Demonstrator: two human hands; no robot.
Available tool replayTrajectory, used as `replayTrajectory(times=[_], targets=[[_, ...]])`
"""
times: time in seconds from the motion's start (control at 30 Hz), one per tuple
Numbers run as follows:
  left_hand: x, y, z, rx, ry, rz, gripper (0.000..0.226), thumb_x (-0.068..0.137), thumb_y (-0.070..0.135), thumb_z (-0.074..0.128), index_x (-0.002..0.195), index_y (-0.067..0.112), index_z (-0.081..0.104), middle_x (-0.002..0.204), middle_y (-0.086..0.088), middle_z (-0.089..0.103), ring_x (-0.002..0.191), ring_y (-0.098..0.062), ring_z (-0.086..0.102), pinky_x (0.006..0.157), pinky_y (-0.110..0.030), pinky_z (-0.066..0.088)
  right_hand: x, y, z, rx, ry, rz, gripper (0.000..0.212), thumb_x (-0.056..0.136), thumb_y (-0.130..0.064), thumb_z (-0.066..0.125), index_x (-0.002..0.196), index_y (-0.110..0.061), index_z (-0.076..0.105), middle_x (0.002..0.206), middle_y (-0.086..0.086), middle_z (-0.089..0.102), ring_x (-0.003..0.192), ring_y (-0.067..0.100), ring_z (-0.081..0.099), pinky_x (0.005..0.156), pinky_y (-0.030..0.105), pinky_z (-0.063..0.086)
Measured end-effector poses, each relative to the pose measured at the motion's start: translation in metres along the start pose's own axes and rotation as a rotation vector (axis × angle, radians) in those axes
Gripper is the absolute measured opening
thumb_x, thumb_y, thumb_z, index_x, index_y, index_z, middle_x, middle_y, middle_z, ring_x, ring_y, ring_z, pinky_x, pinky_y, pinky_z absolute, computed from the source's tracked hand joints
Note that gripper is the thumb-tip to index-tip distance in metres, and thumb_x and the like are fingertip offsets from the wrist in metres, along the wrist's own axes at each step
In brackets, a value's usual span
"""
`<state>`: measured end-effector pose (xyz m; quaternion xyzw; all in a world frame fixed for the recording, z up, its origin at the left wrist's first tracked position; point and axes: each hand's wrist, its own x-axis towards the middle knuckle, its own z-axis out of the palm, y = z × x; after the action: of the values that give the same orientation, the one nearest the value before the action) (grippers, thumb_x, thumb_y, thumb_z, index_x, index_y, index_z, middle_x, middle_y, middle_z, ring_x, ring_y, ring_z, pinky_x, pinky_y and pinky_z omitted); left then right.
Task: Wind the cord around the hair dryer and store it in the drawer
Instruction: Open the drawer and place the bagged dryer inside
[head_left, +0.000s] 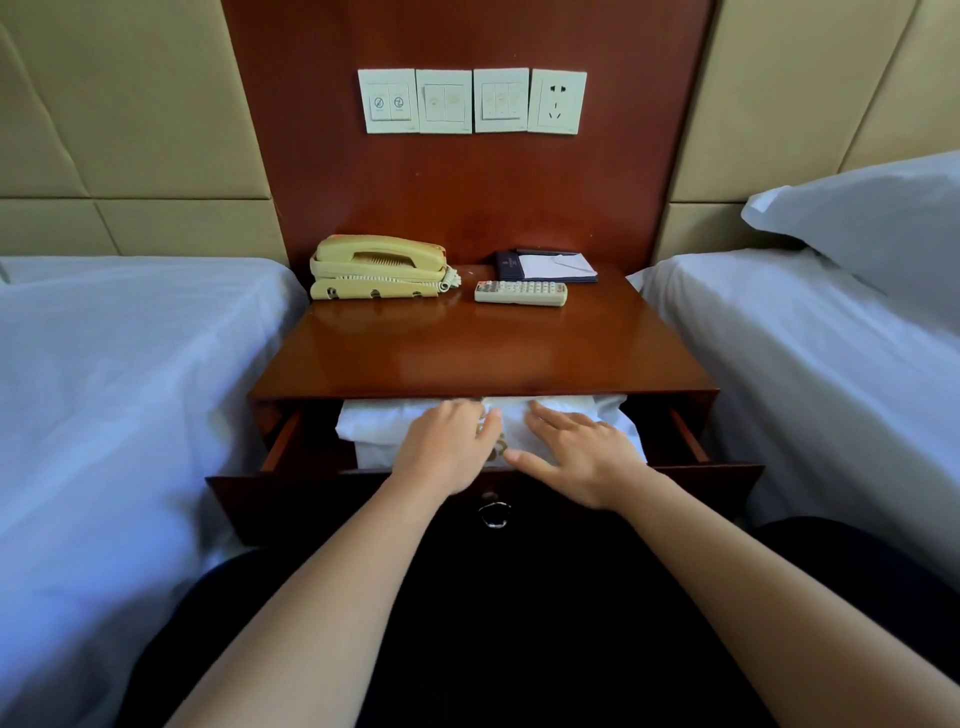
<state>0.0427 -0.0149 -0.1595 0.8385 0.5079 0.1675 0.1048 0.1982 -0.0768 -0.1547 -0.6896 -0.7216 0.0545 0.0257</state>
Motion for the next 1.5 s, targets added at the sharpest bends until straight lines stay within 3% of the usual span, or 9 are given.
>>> replayTrajectory(times=[0.27,0.37,0.47,0.6,0.8,0.93,1.03,1.17,1.5], targets=[[-0.03,-0.022,0.004,0.308,-0.014,0.176,0.085,0.076,0.067,-0.003,0.132,0.03,0.049,0.129,0.006,0.062,0.116,-0.02,0.058,0.083,-0.033,0.045,0.007,0.01,0.002,-0.151,0.063,-0.106,0.086,0.079,-0.077,0.029,0.143,-0.02,0.033,0.153,-0.005,0.03,0.136,0.022,0.033,0.109,0.038,0.03],[-0.015,-0.024,0.004,0.324,-0.108,0.123,0.065,0.09,0.067,0.019,0.144,0.033,0.035,0.133,0.003,0.059,0.12,-0.022,0.055,0.086,-0.034,0.043,0.017,0.012,0.004,-0.252,0.2,-0.185,0.1,0.073,-0.08,-0.003,0.117,-0.016,0.059,0.121,-0.002,0.062,0.113,0.023,0.048,0.089,0.034,0.035],[-0.005,-0.025,0.006,0.367,-0.09,0.126,0.064,0.091,0.066,0.023,0.139,0.029,0.043,0.133,0.006,0.058,0.123,-0.019,0.053,0.089,-0.034,0.042,0.026,0.021,0.01,-0.275,0.342,-0.255,0.084,0.087,-0.07,0.004,0.094,-0.019,0.07,0.098,-0.006,0.071,0.098,0.019,0.045,0.076,0.032,0.028],[0.004,-0.037,0.012,0.401,0.149,0.322,0.063,0.084,0.063,0.026,0.108,0.02,0.065,0.107,0.002,0.065,0.104,-0.024,0.061,0.094,-0.034,0.028,0.035,0.028,0.01,-0.218,0.4,-0.281,0.071,0.088,-0.07,0.017,0.12,-0.022,0.059,0.12,-0.003,0.059,0.116,0.019,0.038,0.094,0.033,0.032],[0.019,-0.042,0.016,0.509,0.202,0.265,0.075,0.083,0.063,0.028,0.127,0.011,0.06,0.128,-0.006,0.063,0.121,-0.022,0.058,0.1,-0.048,0.042,0.051,0.029,0.004,-0.144,0.22,-0.15,0.098,0.072,-0.081,0.01,0.15,-0.022,0.013,0.158,-0.002,0.016,0.146,0.021,0.011,0.117,0.038,0.011],[0.033,-0.041,0.019,0.444,0.254,0.273,0.063,0.082,0.059,0.048,0.118,0.011,0.067,0.12,-0.005,0.068,0.114,-0.021,0.063,0.093,-0.044,0.05,0.062,0.029,0.011,-0.103,0.321,-0.09,0.098,0.074,-0.081,0.009,0.143,-0.018,0.036,0.151,-0.001,0.035,0.142,0.023,0.027,0.114,0.039,0.025],[0.04,-0.037,0.022,0.348,0.309,0.263,0.059,0.062,0.048,0.082,0.107,0.011,0.072,0.111,-0.005,0.072,0.107,-0.022,0.067,0.085,-0.039,0.055,0.069,0.027,0.02,-0.052,0.498,-0.075,0.074,0.078,-0.07,0.04,0.122,-0.014,0.062,0.128,0.002,0.062,0.123,0.026,0.055,0.099,0.041,0.045],[0.045,-0.031,0.02,0.295,0.317,0.209,0.053,0.048,0.04,0.091,0.091,0.014,0.075,0.1,-0.003,0.076,0.097,-0.02,0.071,0.076,-0.037,0.058,0.076,0.023,0.017,-0.014,0.577,-0.028,0.055,0.064,-0.055,0.076,0.102,-0.015,0.072,0.109,0.0,0.072,0.105,0.023,0.067,0.083,0.038,0.055],[0.041,-0.013,-0.022,0.094,-0.032,0.016,0.042,0.096,0.034,0.049,0.138,0.026,0.048,0.149,0.004,0.043,0.137,-0.019,0.039,0.105,-0.037,0.038,0.061,0.015,-0.022,0.037,0.211,0.023,0.052,0.09,-0.045,0.054,0.138,-0.027,0.044,0.148,-0.009,0.041,0.138,0.014,0.036,0.102,0.033,0.04]])
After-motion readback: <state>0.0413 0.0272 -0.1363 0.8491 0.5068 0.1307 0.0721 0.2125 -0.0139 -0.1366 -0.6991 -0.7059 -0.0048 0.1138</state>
